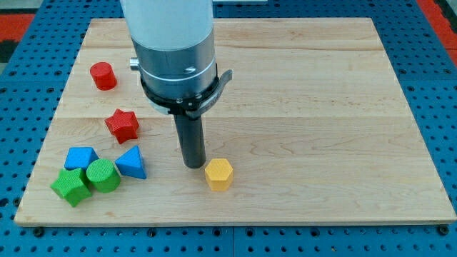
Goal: Slide the red circle towards the red star
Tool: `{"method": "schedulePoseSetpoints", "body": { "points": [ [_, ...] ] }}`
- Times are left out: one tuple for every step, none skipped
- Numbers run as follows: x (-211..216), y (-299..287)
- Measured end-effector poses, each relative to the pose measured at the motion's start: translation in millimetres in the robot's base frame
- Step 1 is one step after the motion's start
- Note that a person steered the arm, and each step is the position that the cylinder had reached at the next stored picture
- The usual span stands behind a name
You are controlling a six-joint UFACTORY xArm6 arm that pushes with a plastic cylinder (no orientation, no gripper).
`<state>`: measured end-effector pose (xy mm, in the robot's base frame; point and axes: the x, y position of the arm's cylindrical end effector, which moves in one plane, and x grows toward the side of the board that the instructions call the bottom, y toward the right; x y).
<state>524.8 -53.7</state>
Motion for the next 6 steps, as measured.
{"method": "schedulePoseSetpoints", "body": {
  "points": [
    [25.6, 10.5],
    [-2.9, 11.2],
    [-62.5, 47.8],
    [-149.7, 84.4],
    [-252.2, 72.6],
    [-293.2, 0.0]
  ]
}}
